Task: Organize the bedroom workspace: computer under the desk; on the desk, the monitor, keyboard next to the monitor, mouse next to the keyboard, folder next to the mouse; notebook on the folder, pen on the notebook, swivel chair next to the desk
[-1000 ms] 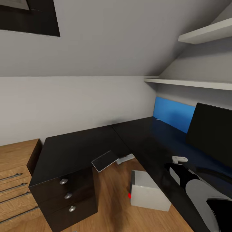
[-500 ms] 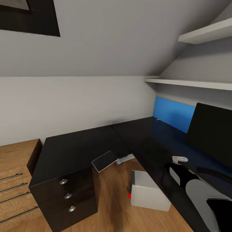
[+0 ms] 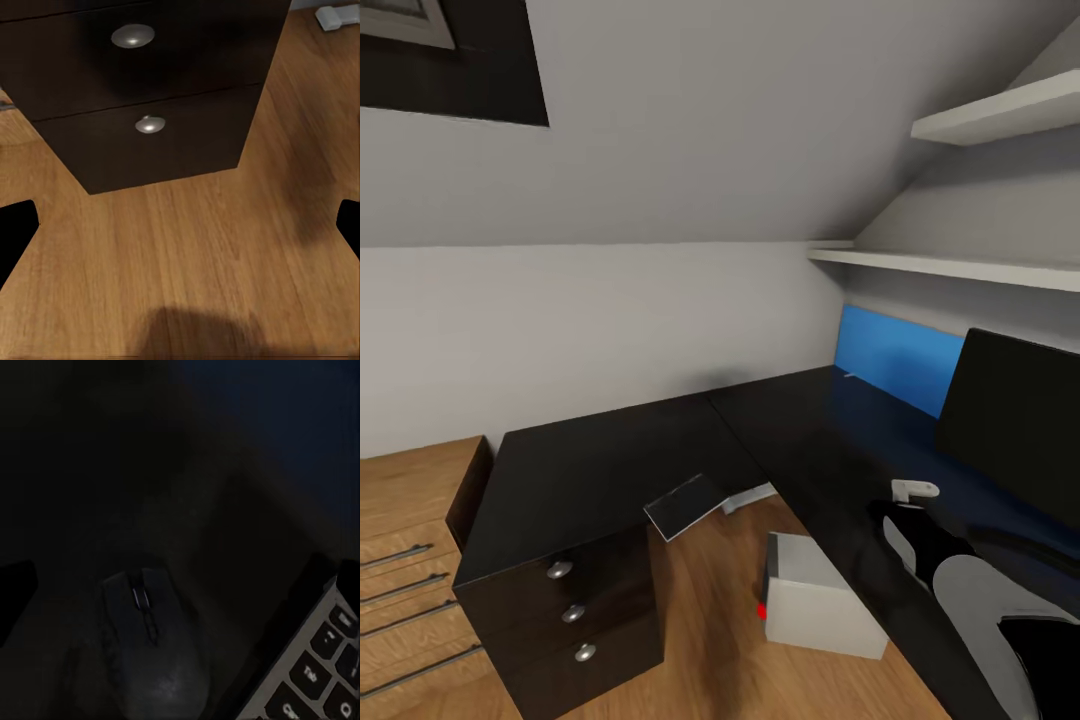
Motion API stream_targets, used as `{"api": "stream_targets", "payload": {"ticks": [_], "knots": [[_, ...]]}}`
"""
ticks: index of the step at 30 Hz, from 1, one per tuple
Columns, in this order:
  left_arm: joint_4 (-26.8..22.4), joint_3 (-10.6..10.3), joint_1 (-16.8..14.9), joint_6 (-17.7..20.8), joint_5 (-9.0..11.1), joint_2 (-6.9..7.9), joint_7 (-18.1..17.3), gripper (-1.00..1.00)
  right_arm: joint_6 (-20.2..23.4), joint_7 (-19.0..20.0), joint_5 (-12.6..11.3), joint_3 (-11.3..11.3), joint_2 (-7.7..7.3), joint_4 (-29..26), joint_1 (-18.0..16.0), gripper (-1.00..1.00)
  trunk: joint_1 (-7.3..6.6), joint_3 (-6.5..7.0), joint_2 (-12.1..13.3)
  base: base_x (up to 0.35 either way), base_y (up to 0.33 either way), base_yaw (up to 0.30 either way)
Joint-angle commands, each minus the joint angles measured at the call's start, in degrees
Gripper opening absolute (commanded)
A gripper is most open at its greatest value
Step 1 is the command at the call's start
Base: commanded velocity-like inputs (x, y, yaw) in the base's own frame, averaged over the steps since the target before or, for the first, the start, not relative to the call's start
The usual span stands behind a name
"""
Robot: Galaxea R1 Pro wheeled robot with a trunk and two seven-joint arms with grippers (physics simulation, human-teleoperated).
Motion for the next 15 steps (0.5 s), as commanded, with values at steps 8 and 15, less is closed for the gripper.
{"api": "stream_targets", "payload": {"ticks": [8,15], "knots": [[2.7,1.4,0.0,-0.4,0.6,-0.01,-0.1,1.00,-1.7,-0.5,-0.4,0.5,4.35,-2.5,0.1,1.00,-1.76,1.39,3.2,0.000,0.000,0.000],[3.9,3.9,0.0,-0.4,0.7,-0.01,-0.2,1.00,-5.4,-5.6,-0.1,0.6,11.63,-4.3,0.4,1.00,-2.20,1.75,4.0,0.000,0.000,0.168]]}}
